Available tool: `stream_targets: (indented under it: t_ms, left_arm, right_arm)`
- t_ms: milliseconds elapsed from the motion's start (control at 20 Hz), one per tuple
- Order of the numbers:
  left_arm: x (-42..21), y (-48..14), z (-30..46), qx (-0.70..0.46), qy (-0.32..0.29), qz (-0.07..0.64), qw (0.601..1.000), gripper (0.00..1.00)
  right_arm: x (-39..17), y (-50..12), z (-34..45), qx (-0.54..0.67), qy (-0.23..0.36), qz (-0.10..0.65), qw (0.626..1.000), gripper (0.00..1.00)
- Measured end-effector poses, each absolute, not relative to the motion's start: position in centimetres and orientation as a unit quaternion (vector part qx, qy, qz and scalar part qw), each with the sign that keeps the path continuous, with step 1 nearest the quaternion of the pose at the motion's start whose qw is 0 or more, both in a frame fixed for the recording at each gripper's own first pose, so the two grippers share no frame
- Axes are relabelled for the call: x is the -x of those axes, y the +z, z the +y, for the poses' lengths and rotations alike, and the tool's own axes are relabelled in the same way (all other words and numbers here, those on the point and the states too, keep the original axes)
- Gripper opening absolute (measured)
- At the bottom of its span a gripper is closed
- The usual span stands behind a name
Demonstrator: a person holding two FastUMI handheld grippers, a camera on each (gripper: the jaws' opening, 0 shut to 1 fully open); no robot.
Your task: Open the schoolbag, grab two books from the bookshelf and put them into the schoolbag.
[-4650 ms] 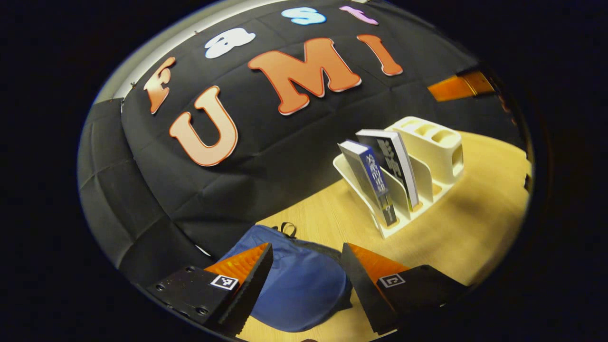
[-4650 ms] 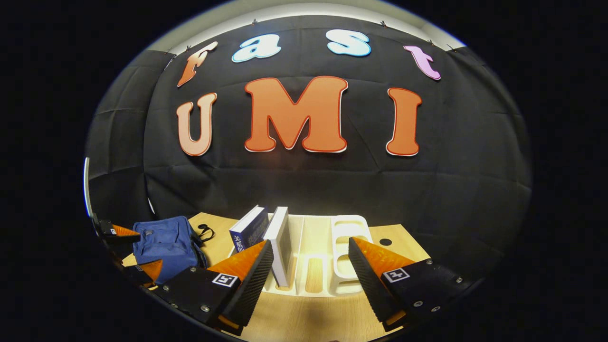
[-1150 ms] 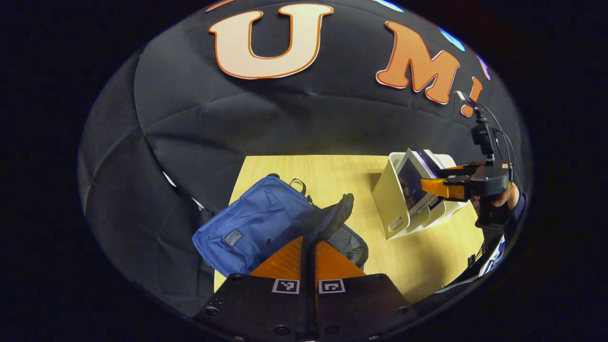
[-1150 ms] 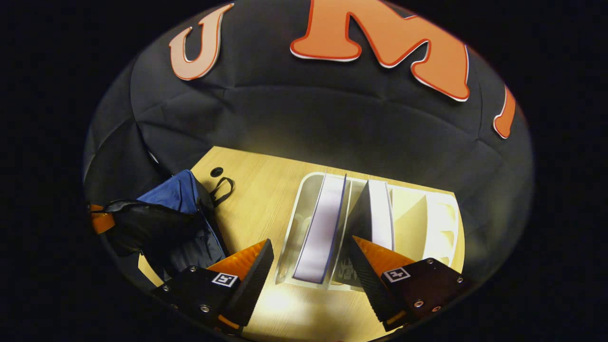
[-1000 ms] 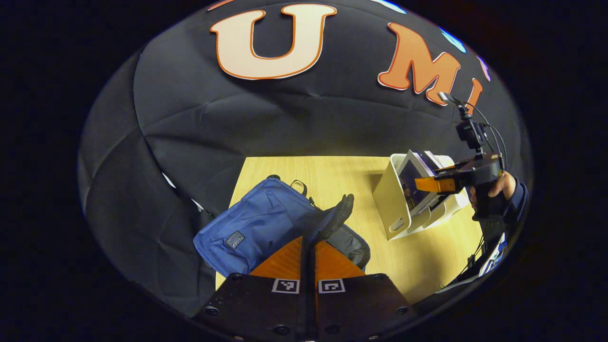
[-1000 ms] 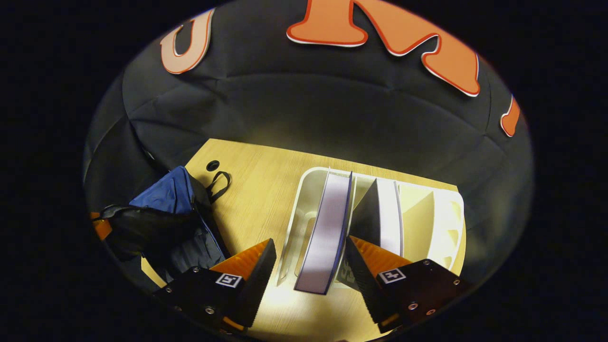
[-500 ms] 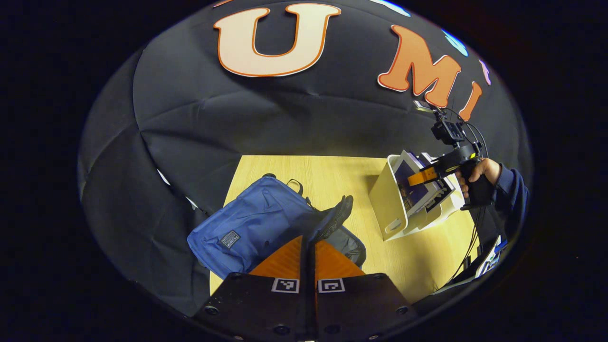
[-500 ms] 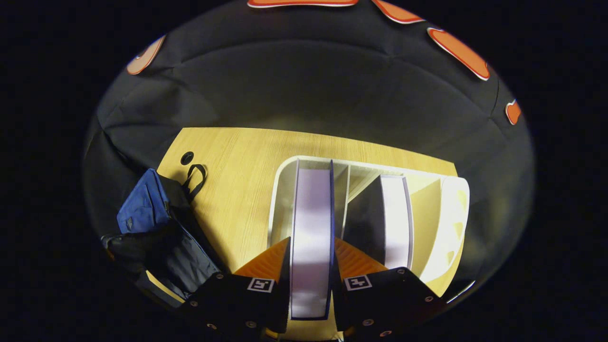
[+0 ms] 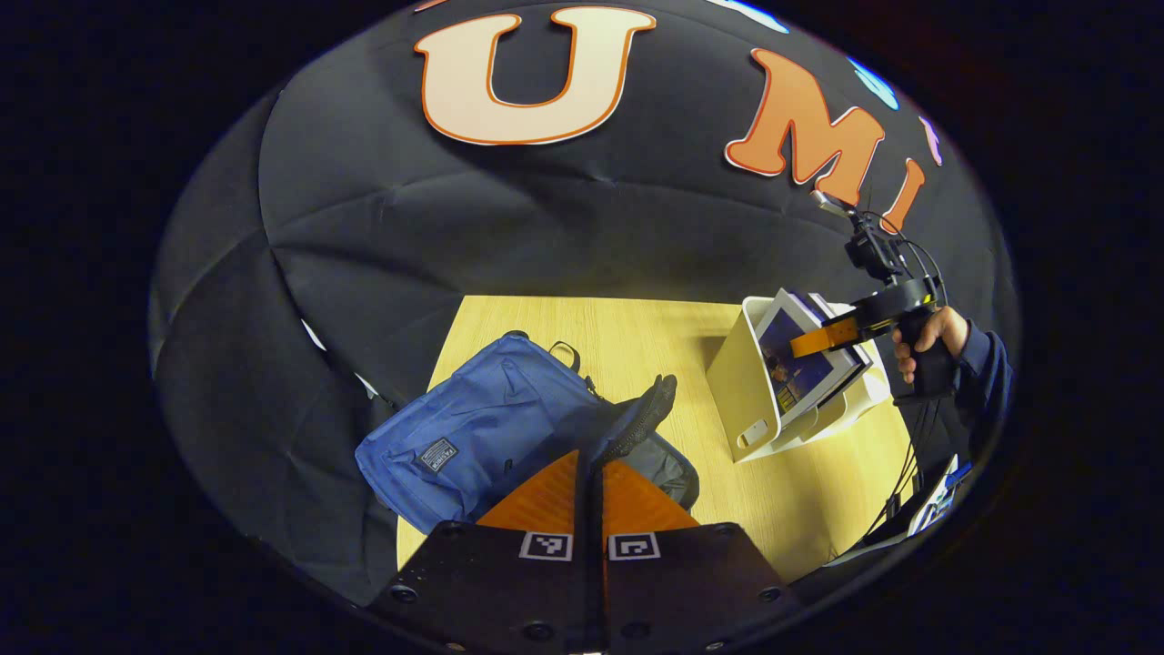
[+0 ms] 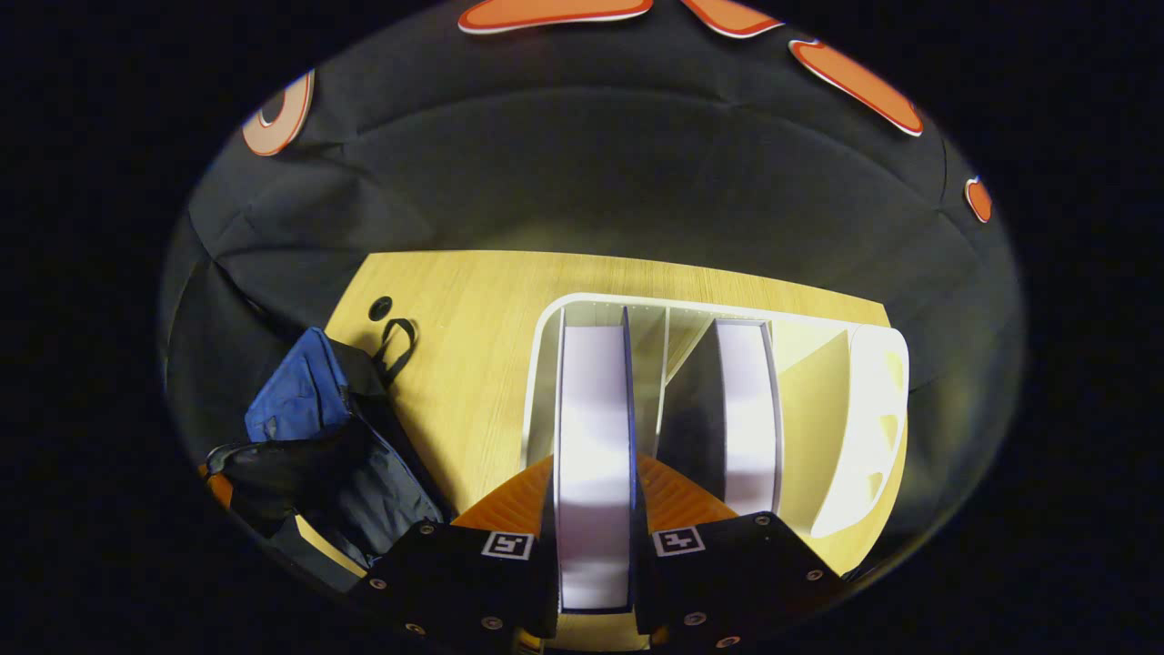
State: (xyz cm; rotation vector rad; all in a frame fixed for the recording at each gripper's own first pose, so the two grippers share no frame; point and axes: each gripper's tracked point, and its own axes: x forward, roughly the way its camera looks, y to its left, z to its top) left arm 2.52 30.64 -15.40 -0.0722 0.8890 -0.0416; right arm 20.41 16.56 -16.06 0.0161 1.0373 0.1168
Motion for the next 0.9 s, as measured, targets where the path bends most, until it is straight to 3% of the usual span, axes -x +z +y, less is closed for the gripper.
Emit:
stream_targets:
  t_ms: [650, 900]
  left_arm:
    - [-2.6, -15.1, 30.8, 0.025, -0.017, 0.430, 0.902, 0.00]
    - [-2.6, -15.1, 30.6, 0.024, -0.013, 0.432, 0.902, 0.00]
  right_arm:
    - [-13.7, -3.6, 12.0, -0.132, 0.121, 0.393, 0.902, 0.31]
    - [-9.5, -4.3, 14.6, -0.171, 0.175, 0.409, 0.879, 0.31]
